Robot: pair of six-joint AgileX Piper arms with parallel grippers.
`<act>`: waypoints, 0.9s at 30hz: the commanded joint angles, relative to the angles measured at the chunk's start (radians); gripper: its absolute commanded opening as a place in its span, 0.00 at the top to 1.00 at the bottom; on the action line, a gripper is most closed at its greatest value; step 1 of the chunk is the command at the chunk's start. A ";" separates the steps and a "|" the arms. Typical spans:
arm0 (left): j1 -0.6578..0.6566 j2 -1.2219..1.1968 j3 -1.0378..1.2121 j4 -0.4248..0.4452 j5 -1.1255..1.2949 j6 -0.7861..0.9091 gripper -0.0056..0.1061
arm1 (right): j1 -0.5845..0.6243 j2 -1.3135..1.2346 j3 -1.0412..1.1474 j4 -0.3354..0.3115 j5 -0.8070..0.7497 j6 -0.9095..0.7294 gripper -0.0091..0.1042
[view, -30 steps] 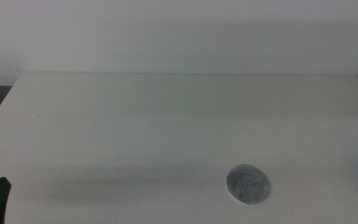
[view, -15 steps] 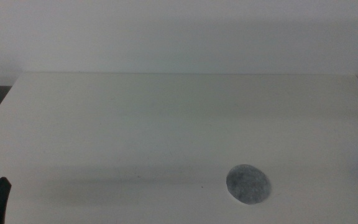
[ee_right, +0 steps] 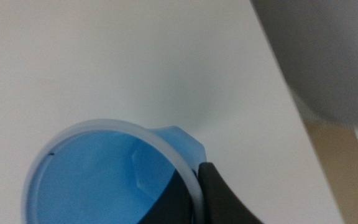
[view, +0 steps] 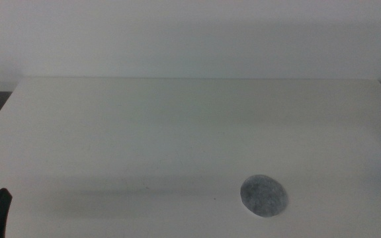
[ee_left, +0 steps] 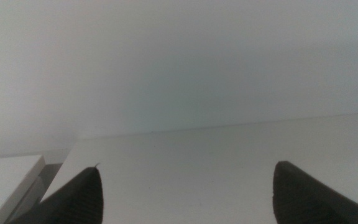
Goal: Place an empty cup on a cup mat.
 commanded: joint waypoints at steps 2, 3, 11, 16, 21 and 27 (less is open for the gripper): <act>-0.001 -0.004 0.000 -0.007 -0.005 -0.003 0.11 | 0.100 -0.112 -0.010 0.021 0.017 -0.022 0.94; -0.001 -0.004 0.000 -0.007 -0.005 -0.003 0.11 | 0.132 -0.134 -0.010 0.021 0.022 -0.016 0.94; -0.001 -0.004 0.000 -0.007 -0.005 -0.003 0.11 | 0.476 -0.198 -0.010 0.043 0.156 0.023 0.94; -0.001 -0.004 0.000 -0.007 -0.005 -0.003 0.11 | 0.642 -0.196 0.023 0.044 0.134 0.034 0.94; -0.001 -0.004 0.000 -0.007 -0.005 -0.003 0.11 | 0.736 -0.196 0.091 0.043 0.062 0.034 0.94; -0.001 -0.004 0.000 -0.007 -0.005 -0.003 0.11 | 0.753 -0.157 0.125 0.093 -0.003 0.042 0.94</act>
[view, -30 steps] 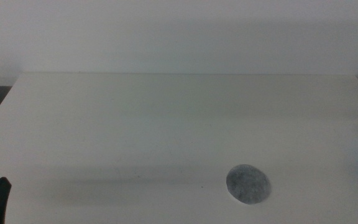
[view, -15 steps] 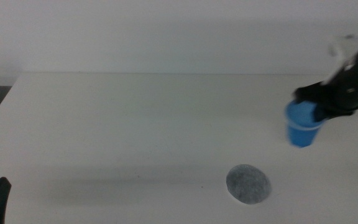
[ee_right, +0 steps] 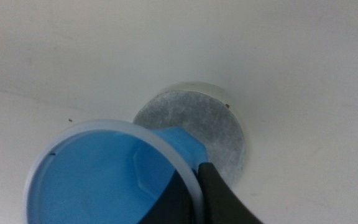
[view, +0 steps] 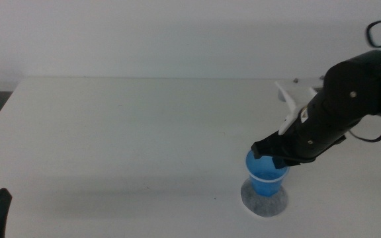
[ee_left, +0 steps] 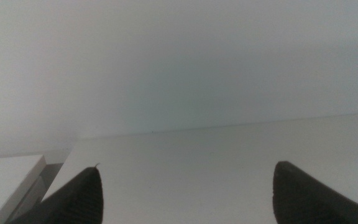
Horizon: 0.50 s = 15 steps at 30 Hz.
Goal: Place an empty cup on a cup mat.
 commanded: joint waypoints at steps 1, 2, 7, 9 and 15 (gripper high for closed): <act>-0.001 -0.004 0.000 -0.007 -0.005 -0.003 0.11 | 0.004 0.021 0.005 0.008 -0.030 0.001 0.94; -0.001 -0.004 0.000 -0.007 -0.005 -0.003 0.11 | 0.004 0.032 0.005 0.008 -0.034 0.001 0.94; -0.001 -0.004 0.000 -0.007 -0.005 -0.003 0.11 | 0.004 0.082 0.005 0.008 -0.034 0.001 0.94; -0.001 -0.004 0.000 -0.007 -0.005 -0.003 0.11 | 0.004 0.094 0.005 0.008 -0.032 0.001 0.94; -0.001 -0.004 0.000 -0.007 -0.005 -0.003 0.11 | 0.004 0.099 0.004 -0.012 -0.026 0.001 0.82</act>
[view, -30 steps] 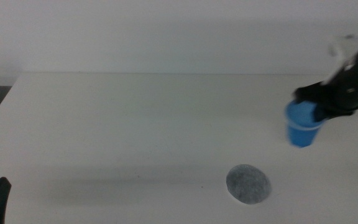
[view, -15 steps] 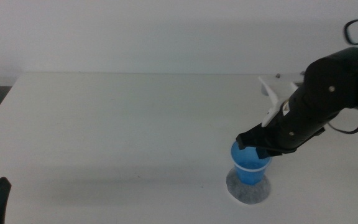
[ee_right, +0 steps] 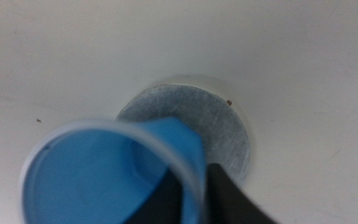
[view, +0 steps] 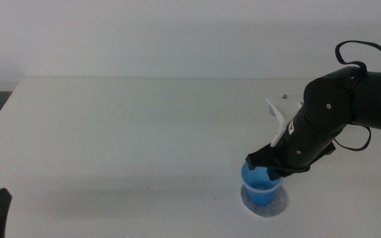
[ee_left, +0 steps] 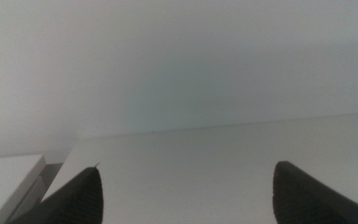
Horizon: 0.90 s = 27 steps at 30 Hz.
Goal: Place an empty cup on a cup mat.
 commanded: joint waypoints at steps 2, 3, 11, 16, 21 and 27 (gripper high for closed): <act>-0.001 -0.004 0.000 -0.007 -0.005 -0.003 0.11 | 0.003 -0.007 0.004 -0.018 0.002 0.002 0.70; -0.001 -0.004 0.000 -0.007 -0.005 -0.003 0.11 | 0.003 -0.009 0.004 -0.021 0.002 0.002 0.64; -0.001 -0.004 0.000 -0.007 -0.005 -0.003 0.11 | 0.003 -0.146 -0.009 -0.058 0.048 0.002 0.34; -0.001 -0.004 0.000 -0.007 -0.005 -0.003 0.11 | 0.001 -0.338 -0.036 -0.157 0.096 0.013 0.29; -0.001 -0.004 0.000 -0.007 -0.005 -0.003 0.11 | 0.001 -0.543 -0.037 -0.175 0.164 0.067 0.28; -0.001 -0.004 0.000 -0.007 -0.005 -0.003 0.11 | -0.135 -0.856 0.124 -0.196 0.095 0.084 0.26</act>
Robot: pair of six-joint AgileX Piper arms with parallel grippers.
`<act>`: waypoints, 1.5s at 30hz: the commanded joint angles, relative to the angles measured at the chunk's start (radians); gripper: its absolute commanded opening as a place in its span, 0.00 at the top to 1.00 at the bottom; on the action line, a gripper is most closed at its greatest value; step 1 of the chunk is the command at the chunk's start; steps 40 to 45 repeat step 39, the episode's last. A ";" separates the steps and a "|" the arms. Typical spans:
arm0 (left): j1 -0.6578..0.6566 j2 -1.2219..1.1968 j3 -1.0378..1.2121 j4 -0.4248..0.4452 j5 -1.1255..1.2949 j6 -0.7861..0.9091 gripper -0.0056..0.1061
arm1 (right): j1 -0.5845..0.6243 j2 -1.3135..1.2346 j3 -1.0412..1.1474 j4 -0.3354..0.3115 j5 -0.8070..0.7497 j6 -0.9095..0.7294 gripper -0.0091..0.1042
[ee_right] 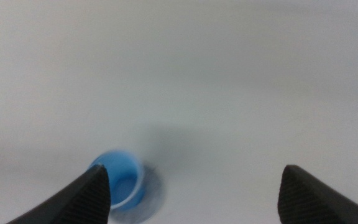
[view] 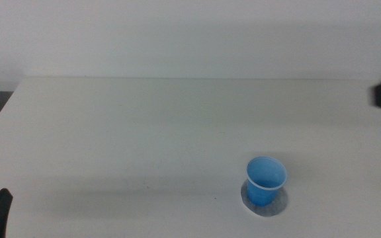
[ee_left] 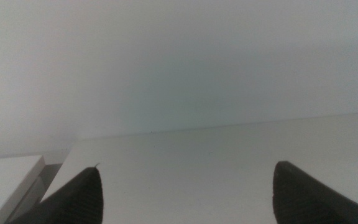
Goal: Place an empty cup on a cup mat.
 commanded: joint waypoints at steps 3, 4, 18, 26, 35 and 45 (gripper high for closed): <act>-0.001 -0.004 0.000 -0.007 -0.005 -0.003 0.11 | -0.123 -0.215 0.191 0.013 -0.121 -0.048 0.16; -0.001 -0.004 0.000 -0.007 -0.005 -0.003 0.11 | -0.157 -0.255 0.243 0.029 -0.152 -0.086 0.10; -0.001 -0.004 0.000 -0.007 -0.005 -0.003 0.11 | -0.296 -0.694 0.901 0.125 -0.767 -0.254 0.10; -0.001 -0.004 0.000 -0.007 -0.005 -0.003 0.11 | -0.296 -0.920 1.078 0.123 -0.820 -0.254 0.10; -0.001 -0.004 0.000 -0.007 -0.005 -0.003 0.11 | -0.296 -0.957 1.078 0.112 -0.701 -0.254 0.10; -0.001 -0.004 0.000 -0.007 -0.005 -0.003 0.11 | -0.296 -0.957 1.078 0.119 -0.701 -0.254 0.10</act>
